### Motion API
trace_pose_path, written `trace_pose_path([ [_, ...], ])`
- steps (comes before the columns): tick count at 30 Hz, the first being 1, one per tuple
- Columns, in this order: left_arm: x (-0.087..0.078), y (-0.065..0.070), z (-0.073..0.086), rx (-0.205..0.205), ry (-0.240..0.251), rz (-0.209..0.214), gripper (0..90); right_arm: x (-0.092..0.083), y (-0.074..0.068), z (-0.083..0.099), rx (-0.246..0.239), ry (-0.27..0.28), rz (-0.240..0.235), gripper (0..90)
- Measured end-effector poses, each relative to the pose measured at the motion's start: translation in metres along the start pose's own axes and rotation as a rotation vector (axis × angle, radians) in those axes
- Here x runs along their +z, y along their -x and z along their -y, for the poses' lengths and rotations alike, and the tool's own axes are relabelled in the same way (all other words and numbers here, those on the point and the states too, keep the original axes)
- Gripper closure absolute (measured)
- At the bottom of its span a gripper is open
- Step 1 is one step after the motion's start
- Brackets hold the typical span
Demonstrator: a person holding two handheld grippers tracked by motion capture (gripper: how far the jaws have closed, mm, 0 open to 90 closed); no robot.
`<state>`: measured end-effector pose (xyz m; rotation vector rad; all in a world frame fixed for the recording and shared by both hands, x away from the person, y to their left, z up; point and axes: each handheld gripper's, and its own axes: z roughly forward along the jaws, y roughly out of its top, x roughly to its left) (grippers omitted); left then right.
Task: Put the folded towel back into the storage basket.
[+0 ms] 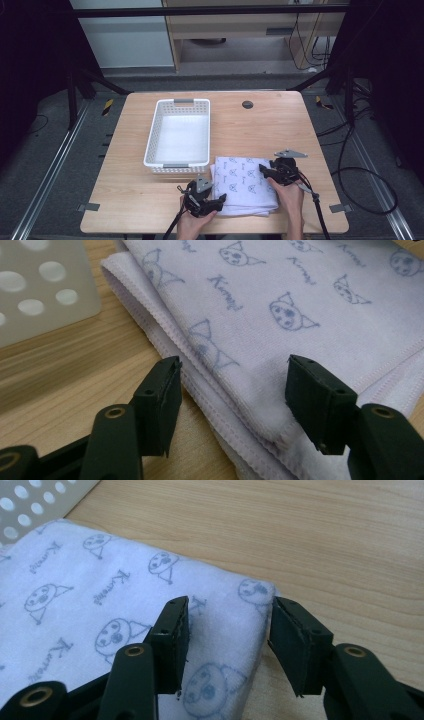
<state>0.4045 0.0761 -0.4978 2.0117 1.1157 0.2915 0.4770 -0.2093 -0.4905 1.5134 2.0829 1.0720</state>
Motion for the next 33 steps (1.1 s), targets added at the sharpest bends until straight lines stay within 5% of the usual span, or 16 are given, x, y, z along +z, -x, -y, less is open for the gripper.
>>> trace_pose_path([
  [17,0.0040,0.0009,0.0016,-0.023,-0.009,0.007,41.7,0.0063,0.0022,0.0061,0.050,-0.020,-0.029,56.6],
  [25,0.0044,0.0004,-0.0012,-0.064,-0.034,0.050,57.0,0.0061,0.0028,0.0063,0.080,-0.018,-0.062,66.2],
  [33,0.0022,0.0017,-0.0043,-0.061,-0.026,0.041,73.8,0.0043,0.0003,0.0063,0.074,-0.006,-0.057,73.8],
])
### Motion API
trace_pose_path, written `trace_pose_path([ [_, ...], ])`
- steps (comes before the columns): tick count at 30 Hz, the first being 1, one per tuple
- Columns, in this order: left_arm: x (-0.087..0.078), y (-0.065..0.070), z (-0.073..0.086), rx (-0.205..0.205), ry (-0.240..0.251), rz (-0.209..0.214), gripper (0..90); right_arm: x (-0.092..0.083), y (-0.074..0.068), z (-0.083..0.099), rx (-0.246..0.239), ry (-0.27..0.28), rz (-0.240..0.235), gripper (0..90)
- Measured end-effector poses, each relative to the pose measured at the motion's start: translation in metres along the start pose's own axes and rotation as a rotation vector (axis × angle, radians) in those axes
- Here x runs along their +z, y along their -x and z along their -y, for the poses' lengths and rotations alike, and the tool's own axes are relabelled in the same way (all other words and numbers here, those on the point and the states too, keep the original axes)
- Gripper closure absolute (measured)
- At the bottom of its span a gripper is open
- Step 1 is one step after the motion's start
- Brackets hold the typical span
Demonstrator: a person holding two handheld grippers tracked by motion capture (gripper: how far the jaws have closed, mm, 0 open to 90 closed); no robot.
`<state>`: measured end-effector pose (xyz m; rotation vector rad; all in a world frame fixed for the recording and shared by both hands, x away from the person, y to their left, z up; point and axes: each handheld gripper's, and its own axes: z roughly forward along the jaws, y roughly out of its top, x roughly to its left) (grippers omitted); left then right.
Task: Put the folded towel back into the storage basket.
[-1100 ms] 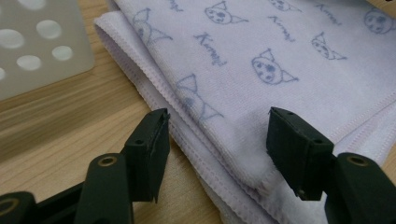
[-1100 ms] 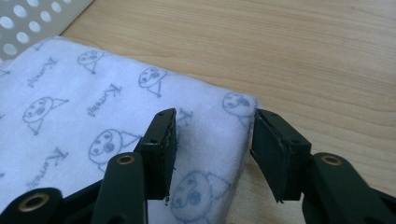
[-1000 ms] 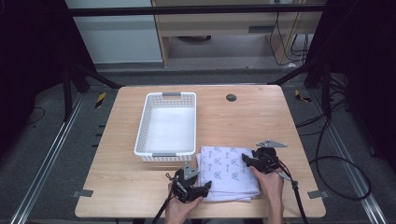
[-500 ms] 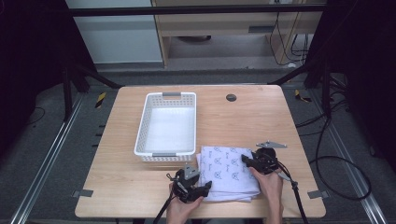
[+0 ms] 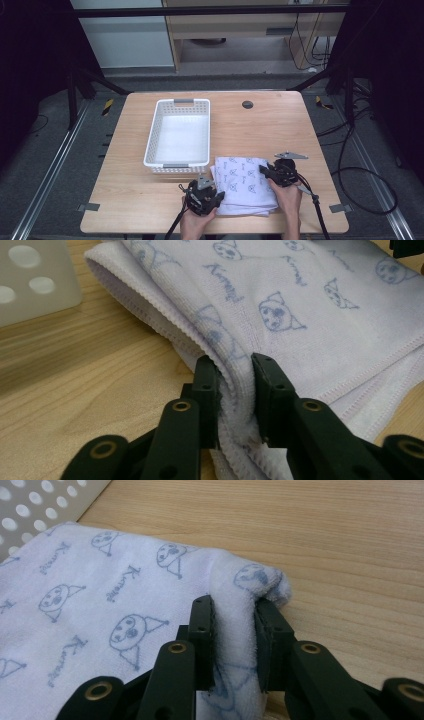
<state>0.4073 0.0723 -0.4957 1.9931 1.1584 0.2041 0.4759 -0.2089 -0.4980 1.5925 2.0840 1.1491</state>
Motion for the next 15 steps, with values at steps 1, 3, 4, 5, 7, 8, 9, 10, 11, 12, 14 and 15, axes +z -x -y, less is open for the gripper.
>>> trace_pose_path([
  [1,0.000,0.000,0.000,-0.004,0.002,0.003,74.5,0.000,0.000,0.000,0.003,0.000,-0.002,74.2],
  [3,-0.001,0.000,0.000,-0.002,0.008,0.008,75.7,-0.001,0.000,-0.002,-0.001,0.001,0.000,75.1],
  [4,-0.002,0.000,0.000,0.001,0.013,0.009,76.1,-0.002,-0.001,-0.002,0.007,0.003,-0.001,75.4],
  [5,-0.003,0.000,0.000,0.000,0.020,0.013,76.4,-0.003,-0.001,-0.003,0.007,0.007,-0.004,75.5],
  [7,-0.006,0.000,-0.002,0.006,0.033,0.020,76.9,-0.006,-0.001,-0.003,0.013,0.021,-0.008,75.8],
  [8,-0.008,-0.001,-0.002,0.008,0.039,0.023,77.1,-0.008,-0.002,-0.003,0.015,0.028,-0.013,75.8],
  [9,-0.010,0.000,-0.004,0.010,0.044,0.027,77.2,-0.011,-0.002,-0.004,0.014,0.037,-0.015,75.8],
  [10,-0.012,0.000,-0.005,0.011,0.051,0.032,77.3,-0.014,-0.003,-0.004,0.020,0.043,-0.019,75.8],
  [11,-0.015,0.001,-0.007,0.018,0.057,0.034,77.3,-0.017,-0.003,-0.005,0.018,0.050,-0.024,75.8],
  [12,-0.017,0.002,-0.008,0.024,0.064,0.035,77.3,-0.020,-0.004,-0.006,0.020,0.057,-0.028,75.8],
  [14,-0.022,0.005,-0.012,0.042,0.073,0.033,77.4,-0.028,-0.006,-0.008,0.023,0.082,-0.034,75.8],
  [15,-0.025,0.006,-0.014,0.047,0.080,0.033,77.4,-0.032,-0.006,-0.009,0.015,0.099,-0.036,75.8],
])
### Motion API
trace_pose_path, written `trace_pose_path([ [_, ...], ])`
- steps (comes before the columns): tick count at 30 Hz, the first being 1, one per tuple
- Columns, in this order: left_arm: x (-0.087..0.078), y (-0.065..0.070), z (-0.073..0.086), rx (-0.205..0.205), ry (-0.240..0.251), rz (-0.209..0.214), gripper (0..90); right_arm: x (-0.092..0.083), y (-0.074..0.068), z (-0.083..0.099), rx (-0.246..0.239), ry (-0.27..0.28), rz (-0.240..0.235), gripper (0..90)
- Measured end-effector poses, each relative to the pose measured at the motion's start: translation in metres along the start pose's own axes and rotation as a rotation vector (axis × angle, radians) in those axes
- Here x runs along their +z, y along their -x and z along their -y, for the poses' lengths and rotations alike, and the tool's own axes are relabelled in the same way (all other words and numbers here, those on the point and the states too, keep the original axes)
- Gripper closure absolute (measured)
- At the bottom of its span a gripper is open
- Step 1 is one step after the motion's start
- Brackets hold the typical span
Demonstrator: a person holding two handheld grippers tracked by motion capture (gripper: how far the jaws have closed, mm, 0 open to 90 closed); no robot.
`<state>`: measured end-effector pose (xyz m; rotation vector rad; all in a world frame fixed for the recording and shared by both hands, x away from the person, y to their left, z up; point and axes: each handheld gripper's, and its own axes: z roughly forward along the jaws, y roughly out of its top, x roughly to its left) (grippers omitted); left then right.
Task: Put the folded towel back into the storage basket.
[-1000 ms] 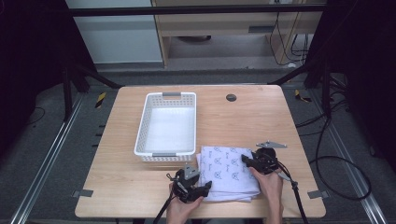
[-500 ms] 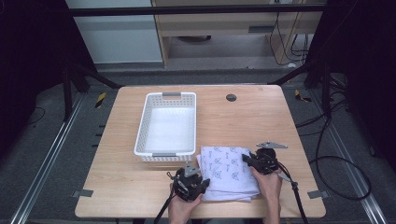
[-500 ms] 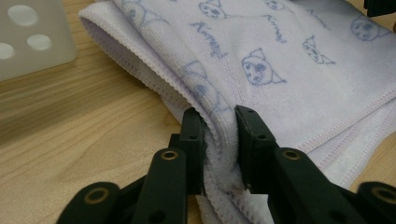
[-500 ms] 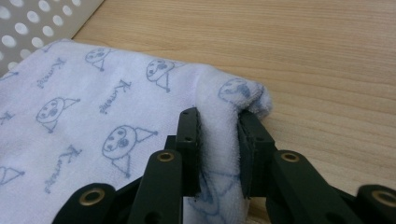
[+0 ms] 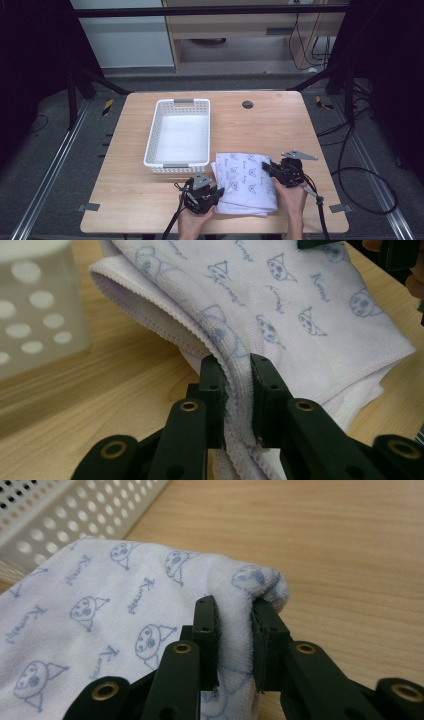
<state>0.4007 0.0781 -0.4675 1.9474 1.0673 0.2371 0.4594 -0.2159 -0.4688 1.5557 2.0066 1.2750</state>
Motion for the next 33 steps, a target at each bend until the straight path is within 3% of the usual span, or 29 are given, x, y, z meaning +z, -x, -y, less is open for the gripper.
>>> trace_pose_path([
  [9,-0.024,0.009,-0.022,0.068,0.042,0.005,77.5,-0.033,-0.014,-0.016,-0.020,0.109,-0.016,75.9],
  [17,-0.037,0.012,-0.035,0.109,0.060,-0.012,77.5,-0.042,-0.022,-0.028,-0.040,0.146,-0.022,75.8],
  [33,-0.061,0.004,-0.056,0.109,0.100,-0.001,77.5,-0.050,-0.041,-0.049,-0.074,0.196,-0.026,75.8],
])
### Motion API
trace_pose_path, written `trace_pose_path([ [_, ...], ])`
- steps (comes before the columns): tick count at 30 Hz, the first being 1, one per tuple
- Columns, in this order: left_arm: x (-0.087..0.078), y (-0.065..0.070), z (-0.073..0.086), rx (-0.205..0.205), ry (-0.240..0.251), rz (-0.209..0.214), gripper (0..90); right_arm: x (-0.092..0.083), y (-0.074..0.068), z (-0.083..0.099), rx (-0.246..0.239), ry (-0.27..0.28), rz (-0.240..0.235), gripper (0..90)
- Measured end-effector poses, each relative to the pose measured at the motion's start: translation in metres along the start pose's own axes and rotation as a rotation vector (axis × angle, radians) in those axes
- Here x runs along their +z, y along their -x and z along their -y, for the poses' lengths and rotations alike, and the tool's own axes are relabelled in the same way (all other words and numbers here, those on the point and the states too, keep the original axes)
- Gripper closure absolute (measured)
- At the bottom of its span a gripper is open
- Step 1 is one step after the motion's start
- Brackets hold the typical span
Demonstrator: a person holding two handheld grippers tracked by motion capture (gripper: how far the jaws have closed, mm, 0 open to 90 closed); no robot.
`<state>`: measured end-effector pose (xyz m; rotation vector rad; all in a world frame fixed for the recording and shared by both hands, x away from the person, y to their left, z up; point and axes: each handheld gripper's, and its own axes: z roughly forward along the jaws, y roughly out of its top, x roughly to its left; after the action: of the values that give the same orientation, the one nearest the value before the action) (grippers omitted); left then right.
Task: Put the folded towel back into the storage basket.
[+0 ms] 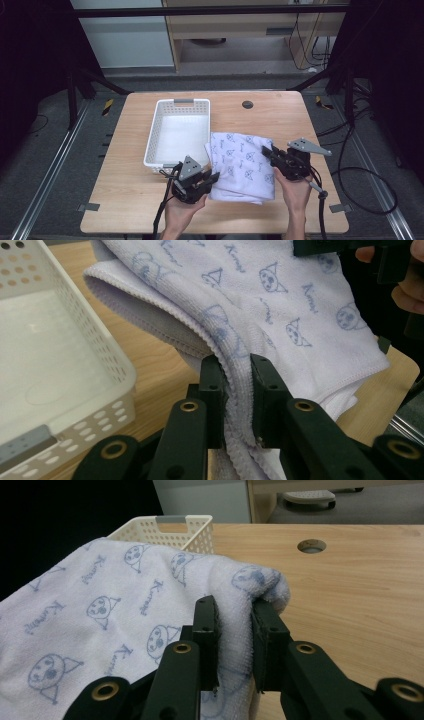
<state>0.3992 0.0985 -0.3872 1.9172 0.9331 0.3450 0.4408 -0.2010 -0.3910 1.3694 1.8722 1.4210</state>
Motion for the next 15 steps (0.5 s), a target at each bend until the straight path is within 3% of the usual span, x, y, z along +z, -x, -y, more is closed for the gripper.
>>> trace_pose_path([
  [15,-0.027,-0.013,-0.013,0.009,0.044,-0.027,77.5,0.004,-0.025,-0.026,-0.048,0.028,-0.014,75.8],
])
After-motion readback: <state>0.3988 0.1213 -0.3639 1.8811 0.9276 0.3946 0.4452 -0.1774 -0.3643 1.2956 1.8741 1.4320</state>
